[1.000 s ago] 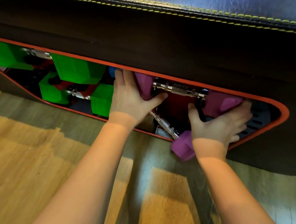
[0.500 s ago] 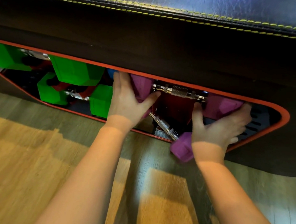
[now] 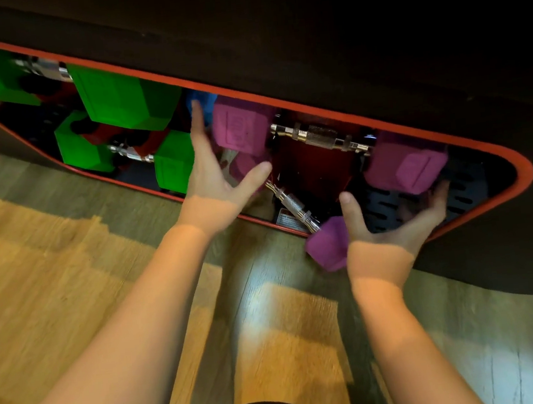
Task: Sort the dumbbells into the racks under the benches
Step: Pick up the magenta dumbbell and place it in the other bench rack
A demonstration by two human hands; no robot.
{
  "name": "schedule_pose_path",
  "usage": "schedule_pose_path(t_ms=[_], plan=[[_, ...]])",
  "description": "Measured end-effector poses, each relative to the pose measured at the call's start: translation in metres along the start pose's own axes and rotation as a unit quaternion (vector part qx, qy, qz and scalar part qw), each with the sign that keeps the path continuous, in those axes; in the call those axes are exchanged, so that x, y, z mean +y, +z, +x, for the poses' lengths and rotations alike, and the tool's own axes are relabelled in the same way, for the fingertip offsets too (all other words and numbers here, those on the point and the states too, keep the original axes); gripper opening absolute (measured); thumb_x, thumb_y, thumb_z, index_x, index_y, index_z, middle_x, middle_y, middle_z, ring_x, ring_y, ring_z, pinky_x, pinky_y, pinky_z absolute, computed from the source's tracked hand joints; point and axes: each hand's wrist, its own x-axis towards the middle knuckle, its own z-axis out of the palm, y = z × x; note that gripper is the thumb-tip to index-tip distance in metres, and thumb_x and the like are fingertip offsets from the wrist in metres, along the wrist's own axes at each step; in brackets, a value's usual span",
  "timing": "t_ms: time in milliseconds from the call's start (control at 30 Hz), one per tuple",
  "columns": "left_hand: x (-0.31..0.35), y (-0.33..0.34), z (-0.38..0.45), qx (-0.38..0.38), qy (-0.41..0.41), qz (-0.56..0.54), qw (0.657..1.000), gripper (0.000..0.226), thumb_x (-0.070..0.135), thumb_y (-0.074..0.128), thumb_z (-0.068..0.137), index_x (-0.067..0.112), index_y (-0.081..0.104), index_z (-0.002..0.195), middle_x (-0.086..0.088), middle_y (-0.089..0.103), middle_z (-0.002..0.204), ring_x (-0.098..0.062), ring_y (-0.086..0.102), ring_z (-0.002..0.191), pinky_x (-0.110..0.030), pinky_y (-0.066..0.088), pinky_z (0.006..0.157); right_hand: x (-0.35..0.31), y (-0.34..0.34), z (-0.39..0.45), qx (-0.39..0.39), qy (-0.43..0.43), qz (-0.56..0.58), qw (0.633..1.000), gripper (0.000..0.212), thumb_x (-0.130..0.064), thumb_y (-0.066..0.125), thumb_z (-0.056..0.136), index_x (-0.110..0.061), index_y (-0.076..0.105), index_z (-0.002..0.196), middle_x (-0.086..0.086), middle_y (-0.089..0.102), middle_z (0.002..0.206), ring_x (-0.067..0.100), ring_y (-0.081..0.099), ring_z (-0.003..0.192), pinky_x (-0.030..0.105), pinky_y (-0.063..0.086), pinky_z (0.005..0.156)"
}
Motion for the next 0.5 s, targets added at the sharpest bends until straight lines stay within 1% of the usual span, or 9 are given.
schedule_pose_path(t_ms=[33, 100, 167, 233, 267, 333, 400, 433, 500], plan=[[-0.006, 0.0, -0.004, -0.01, -0.012, -0.004, 1.0, 0.12, 0.059, 0.075, 0.073, 0.026, -0.01, 0.152, 0.008, 0.019, 0.158, 0.003, 0.022, 0.142, -0.013, 0.021, 0.113, 0.006, 0.0, -0.007, 0.006, 0.017, -0.008, 1.0, 0.11, -0.04, 0.086, 0.067, -0.008, 0.021, 0.15, 0.0, 0.029, 0.148, 0.013, 0.03, 0.14, 0.038, 0.029, 0.116], [-0.015, 0.002, -0.011, -0.031, -0.035, 0.003, 0.999, 0.128, 0.06, 0.08, 0.067, 0.027, -0.009, 0.152, 0.005, 0.017, 0.159, -0.002, 0.022, 0.143, -0.021, 0.024, 0.115, 0.022, 0.003, -0.023, 0.012, 0.066, -0.067, 0.995, 0.107, -0.041, 0.087, 0.063, -0.008, 0.03, 0.147, 0.008, 0.037, 0.14, 0.024, 0.037, 0.133, 0.046, 0.034, 0.111], [-0.025, 0.009, -0.017, -0.074, -0.038, 0.048, 0.995, 0.128, 0.058, 0.083, 0.064, 0.02, -0.001, 0.153, -0.002, 0.02, 0.156, -0.011, 0.025, 0.143, -0.036, 0.027, 0.117, 0.04, 0.003, -0.038, -0.025, 0.12, -0.145, 0.982, 0.106, -0.044, 0.087, 0.06, -0.011, 0.033, 0.145, 0.016, 0.039, 0.137, 0.034, 0.039, 0.128, 0.048, 0.034, 0.107], [-0.034, 0.019, -0.021, -0.115, -0.023, 0.136, 0.984, 0.121, 0.048, 0.083, 0.066, 0.016, 0.005, 0.152, -0.01, 0.023, 0.153, -0.021, 0.025, 0.142, -0.043, 0.025, 0.117, 0.057, 0.004, -0.047, -0.078, 0.182, -0.168, 0.966, 0.109, -0.045, 0.086, 0.059, -0.017, 0.027, 0.146, 0.016, 0.037, 0.137, 0.034, 0.043, 0.122, 0.044, 0.037, 0.101], [-0.039, 0.024, -0.021, -0.126, -0.022, 0.175, 0.976, 0.119, 0.042, 0.083, 0.066, 0.014, 0.005, 0.152, -0.012, 0.024, 0.152, -0.026, 0.025, 0.141, -0.044, 0.024, 0.117, 0.062, 0.007, -0.049, -0.1, 0.209, -0.144, 0.962, 0.109, -0.042, 0.088, 0.06, -0.019, 0.024, 0.147, 0.013, 0.041, 0.134, 0.029, 0.048, 0.114, 0.039, 0.04, 0.096], [-0.046, 0.031, -0.014, -0.118, -0.037, 0.208, 0.97, 0.114, 0.03, 0.083, 0.068, 0.008, 0.01, 0.152, -0.017, 0.024, 0.151, -0.032, 0.024, 0.141, -0.044, 0.023, 0.117, 0.07, 0.017, -0.047, -0.124, 0.249, -0.037, 0.96, 0.106, -0.025, 0.09, 0.063, -0.018, 0.024, 0.145, 0.001, 0.054, 0.114, 0.017, 0.055, 0.094, 0.024, 0.047, 0.08], [-0.05, 0.036, -0.004, -0.107, -0.049, 0.188, 0.975, 0.102, 0.021, 0.082, 0.069, 0.004, 0.02, 0.148, -0.019, 0.031, 0.146, -0.033, 0.032, 0.137, -0.041, 0.027, 0.115, 0.079, 0.027, -0.044, -0.119, 0.267, 0.041, 0.956, 0.1, -0.011, 0.088, 0.065, -0.017, 0.025, 0.142, 0.003, 0.057, 0.11, 0.01, 0.061, 0.084, 0.014, 0.051, 0.067], [-0.052, 0.038, 0.002, -0.106, -0.052, 0.17, 0.978, 0.094, 0.019, 0.081, 0.07, 0.004, 0.026, 0.145, -0.018, 0.038, 0.14, -0.032, 0.04, 0.131, -0.038, 0.032, 0.111, 0.083, 0.03, -0.044, -0.11, 0.273, 0.061, 0.954, 0.099, -0.01, 0.088, 0.065, -0.019, 0.025, 0.141, 0.005, 0.056, 0.114, 0.007, 0.061, 0.084, 0.017, 0.054, 0.067], [-0.055, 0.038, 0.009, -0.108, -0.056, 0.156, 0.98, 0.083, 0.019, 0.08, 0.07, 0.007, 0.034, 0.139, -0.016, 0.048, 0.128, -0.03, 0.051, 0.117, -0.033, 0.039, 0.101, 0.087, 0.031, -0.046, -0.098, 0.289, 0.098, 0.947, 0.097, -0.01, 0.087, 0.067, -0.027, 0.026, 0.14, 0.0, 0.054, 0.115, 0.01, 0.065, 0.084, 0.033, 0.06, 0.069]])
